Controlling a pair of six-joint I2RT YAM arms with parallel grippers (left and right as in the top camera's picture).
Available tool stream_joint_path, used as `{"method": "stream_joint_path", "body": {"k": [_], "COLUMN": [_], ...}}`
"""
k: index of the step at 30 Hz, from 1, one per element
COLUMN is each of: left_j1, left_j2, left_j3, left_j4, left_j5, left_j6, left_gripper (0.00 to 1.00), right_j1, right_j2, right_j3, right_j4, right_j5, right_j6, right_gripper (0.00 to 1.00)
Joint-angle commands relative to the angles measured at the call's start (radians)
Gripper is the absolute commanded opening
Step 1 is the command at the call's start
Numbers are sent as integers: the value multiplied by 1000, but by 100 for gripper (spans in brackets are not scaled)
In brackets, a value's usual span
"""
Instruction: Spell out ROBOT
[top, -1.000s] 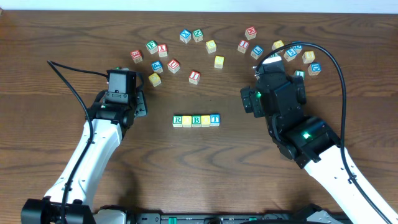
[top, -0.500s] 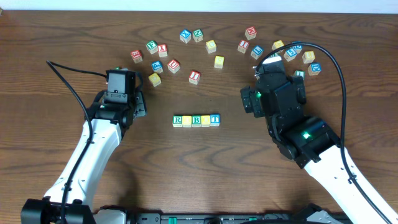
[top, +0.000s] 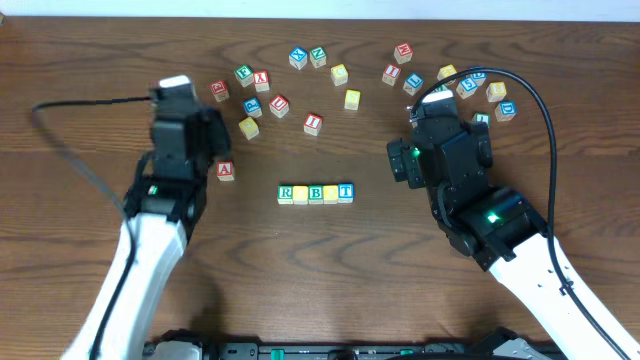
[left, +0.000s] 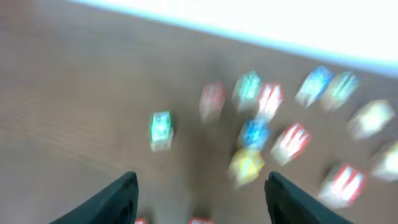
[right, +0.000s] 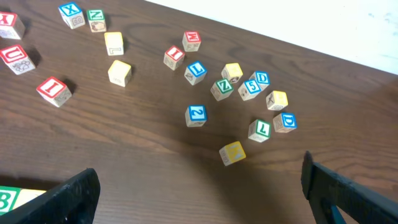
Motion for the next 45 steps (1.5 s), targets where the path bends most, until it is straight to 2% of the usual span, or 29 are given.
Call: {"method": "stream_joint_path", "body": {"k": [1,6,12,19,23,30,38,45], "left_j1": [5,19,58,70,70,70,73,72], "left_j2": [-119,-321,-577,-803,-914,-1078,-1226,-1236], "left_j3": [-77,-251,-505,-773,-879,-893,-893,-893], "left_j4": [110,378,662,892,920,717,310,51], "left_j5": [-50,-79,-79,-79,-79,-79,-67,-16], "left_j6": [12,76,89,111,115,134,134,133], "left_gripper": [64,64,64,64,64,64,64,64], "right_j1": [-4,-4,-4,-4,-4,-4,-4,-4], "right_j2": [1,1,1,1,1,1,1,1], "right_j3": [16,16,16,16,16,16,16,16], "right_j4": [2,2,2,2,2,2,2,2], "right_j5": [15,15,15,15,15,15,15,15], "right_j6": [16,16,16,16,16,16,16,16], "right_gripper": [99,99,99,99,99,99,99,99]}}
